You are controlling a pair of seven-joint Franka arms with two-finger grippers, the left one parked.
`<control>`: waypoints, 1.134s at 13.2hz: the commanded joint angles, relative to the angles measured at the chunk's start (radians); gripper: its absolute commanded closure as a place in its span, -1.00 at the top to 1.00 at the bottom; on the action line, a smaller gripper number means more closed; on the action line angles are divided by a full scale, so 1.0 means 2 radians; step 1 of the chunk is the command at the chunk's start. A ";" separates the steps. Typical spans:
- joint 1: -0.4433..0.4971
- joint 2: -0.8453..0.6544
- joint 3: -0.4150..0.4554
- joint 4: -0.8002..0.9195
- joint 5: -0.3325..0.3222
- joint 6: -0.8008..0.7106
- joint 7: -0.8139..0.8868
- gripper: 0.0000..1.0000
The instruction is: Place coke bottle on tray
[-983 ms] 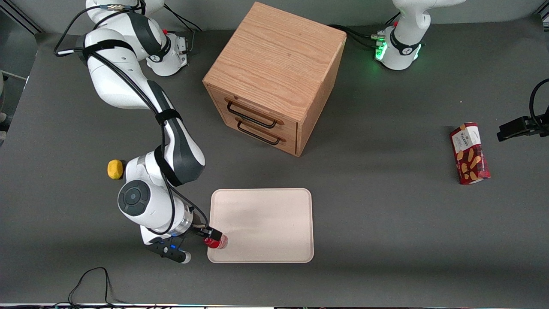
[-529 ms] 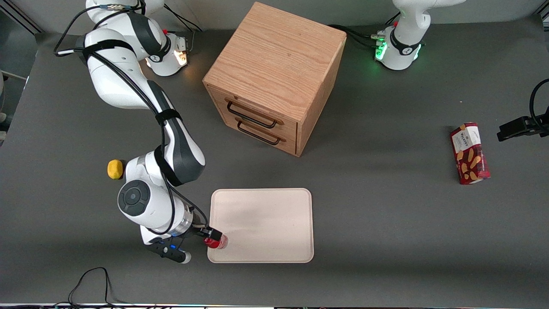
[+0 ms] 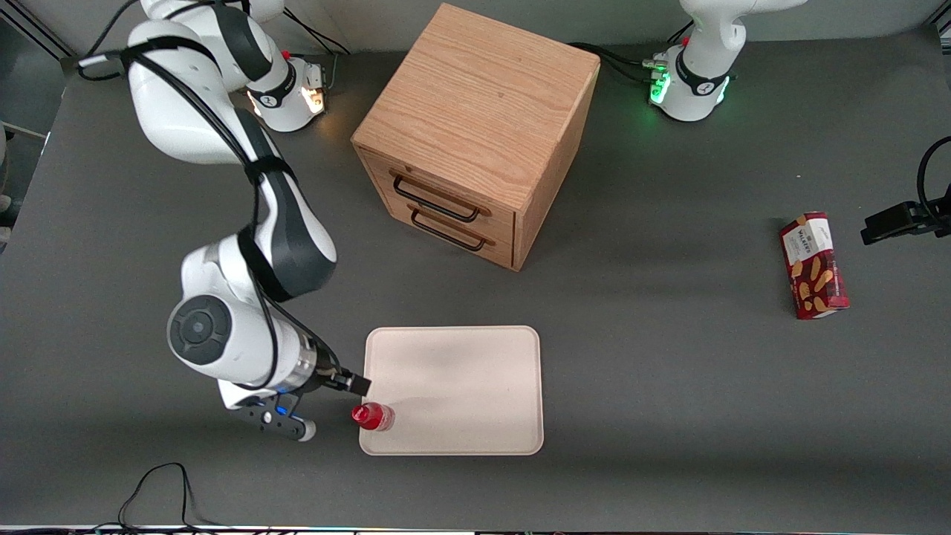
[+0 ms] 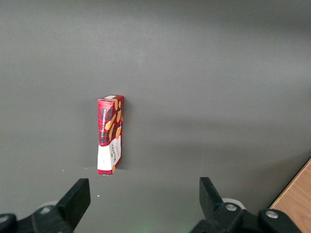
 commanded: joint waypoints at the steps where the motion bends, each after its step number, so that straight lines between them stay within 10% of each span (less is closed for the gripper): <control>1: -0.025 -0.137 -0.004 -0.174 0.003 -0.005 -0.061 1.00; 8: -0.061 -0.386 -0.063 -0.448 -0.001 -0.007 -0.259 1.00; 15: 0.000 -0.448 -0.132 -0.448 -0.032 -0.089 -0.310 1.00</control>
